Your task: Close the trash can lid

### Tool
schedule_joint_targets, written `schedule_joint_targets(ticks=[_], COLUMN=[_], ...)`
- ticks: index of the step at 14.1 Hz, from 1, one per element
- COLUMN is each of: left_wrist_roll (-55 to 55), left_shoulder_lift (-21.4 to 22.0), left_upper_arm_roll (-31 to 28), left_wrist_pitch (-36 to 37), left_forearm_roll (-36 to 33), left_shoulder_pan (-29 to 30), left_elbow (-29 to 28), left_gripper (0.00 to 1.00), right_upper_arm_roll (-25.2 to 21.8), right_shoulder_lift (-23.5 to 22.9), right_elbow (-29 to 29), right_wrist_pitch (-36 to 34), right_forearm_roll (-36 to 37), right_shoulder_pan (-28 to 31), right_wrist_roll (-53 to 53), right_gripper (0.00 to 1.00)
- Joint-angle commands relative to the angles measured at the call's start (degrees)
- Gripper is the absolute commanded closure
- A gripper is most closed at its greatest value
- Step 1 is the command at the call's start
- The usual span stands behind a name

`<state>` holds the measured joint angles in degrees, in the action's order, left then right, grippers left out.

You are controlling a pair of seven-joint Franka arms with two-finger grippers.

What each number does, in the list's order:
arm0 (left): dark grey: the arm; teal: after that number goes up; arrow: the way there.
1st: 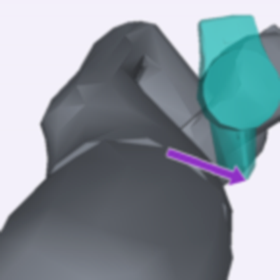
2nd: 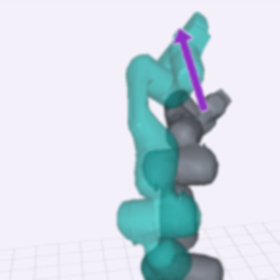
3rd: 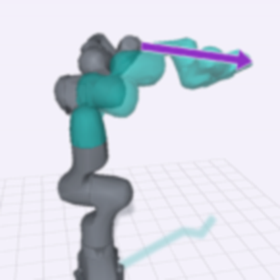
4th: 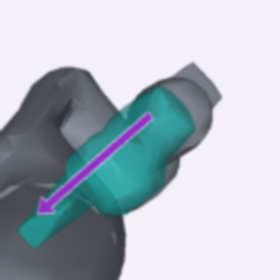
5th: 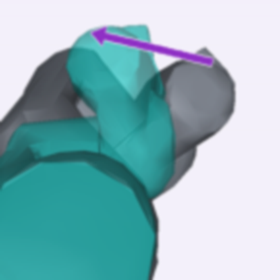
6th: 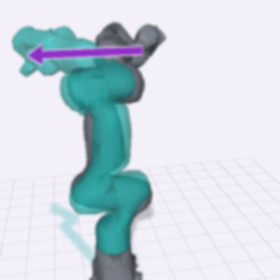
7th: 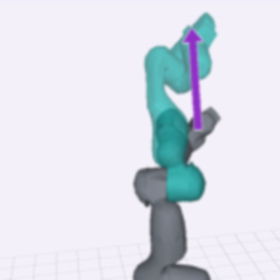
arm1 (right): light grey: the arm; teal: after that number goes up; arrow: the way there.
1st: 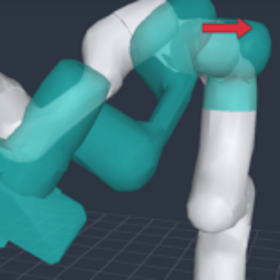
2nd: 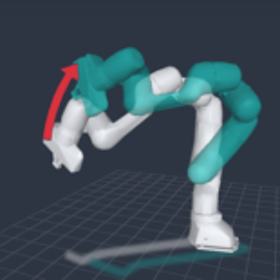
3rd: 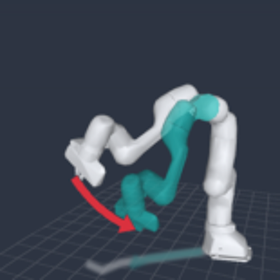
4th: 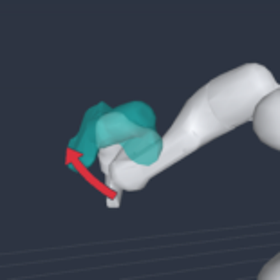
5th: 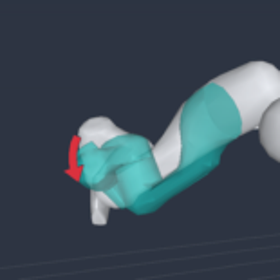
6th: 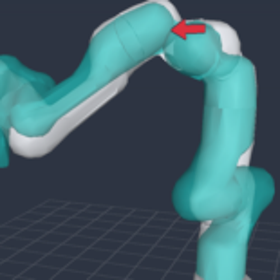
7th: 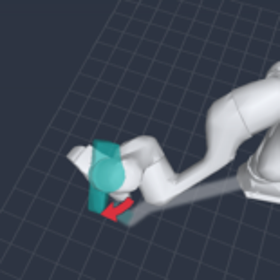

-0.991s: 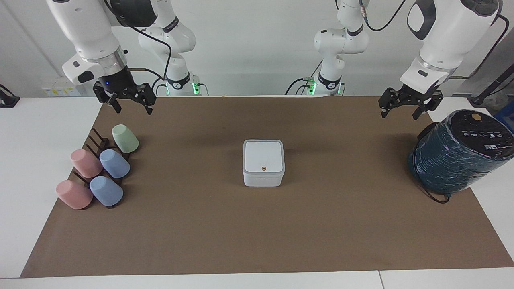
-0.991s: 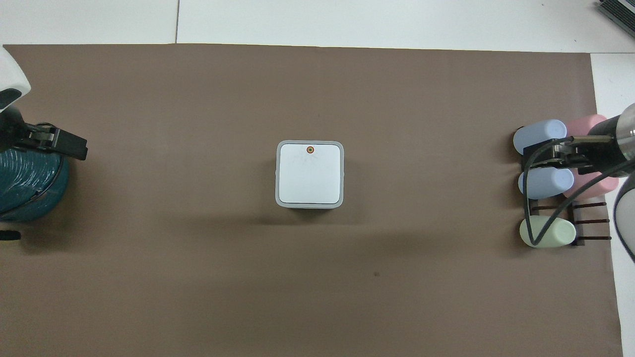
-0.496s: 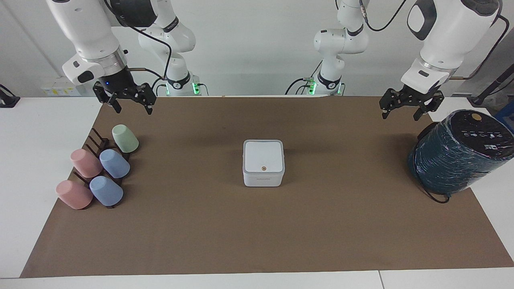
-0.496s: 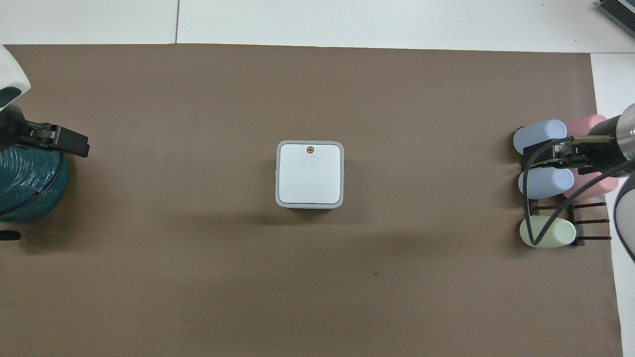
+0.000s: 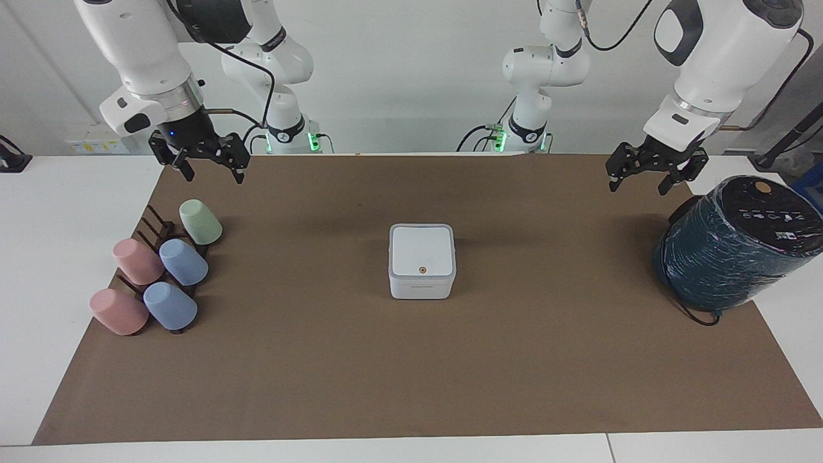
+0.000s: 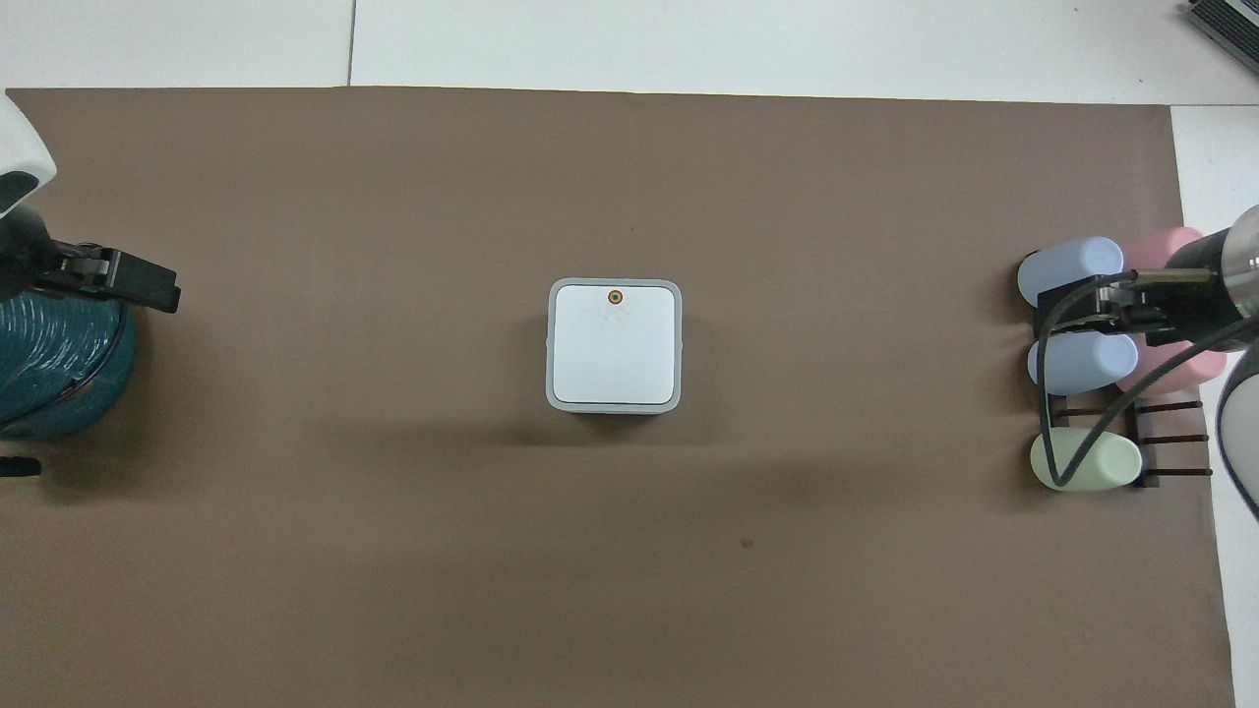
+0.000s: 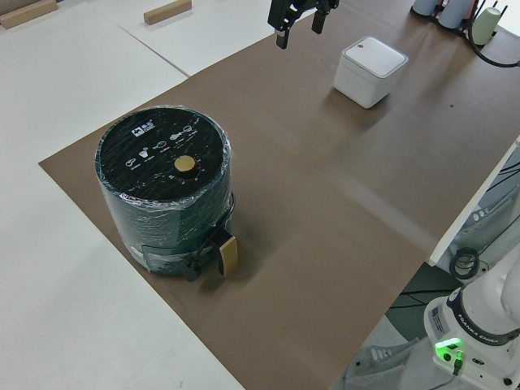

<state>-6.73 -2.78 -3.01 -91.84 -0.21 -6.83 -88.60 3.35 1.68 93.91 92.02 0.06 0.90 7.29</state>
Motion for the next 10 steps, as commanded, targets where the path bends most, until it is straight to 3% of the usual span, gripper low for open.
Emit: schedule_joint_targets(ticks=[1,10], left_wrist_roll=[0.66,0.40], left_shoulder_lift=[2.17,2.96], left_upper_arm_roll=[-0.24,-0.50], left_wrist_pitch=[-0.54,-0.80], left_forearm_roll=[0.83,0.83], left_shoulder_pan=[0.32,5.24], left_elbow=[-2.55,-3.69], left_gripper=[0.00,0.00], right_upper_arm_roll=[0.17,0.17], right_shoulder_lift=[1.22,1.22], right_elbow=[1.19,1.19], right_wrist_pitch=[0.09,0.09], right_forearm_roll=[-0.33,-0.33], right_shoulder_pan=[0.42,0.42], right_wrist_roll=[-1.23,-1.23], right_gripper=[0.00,0.00])
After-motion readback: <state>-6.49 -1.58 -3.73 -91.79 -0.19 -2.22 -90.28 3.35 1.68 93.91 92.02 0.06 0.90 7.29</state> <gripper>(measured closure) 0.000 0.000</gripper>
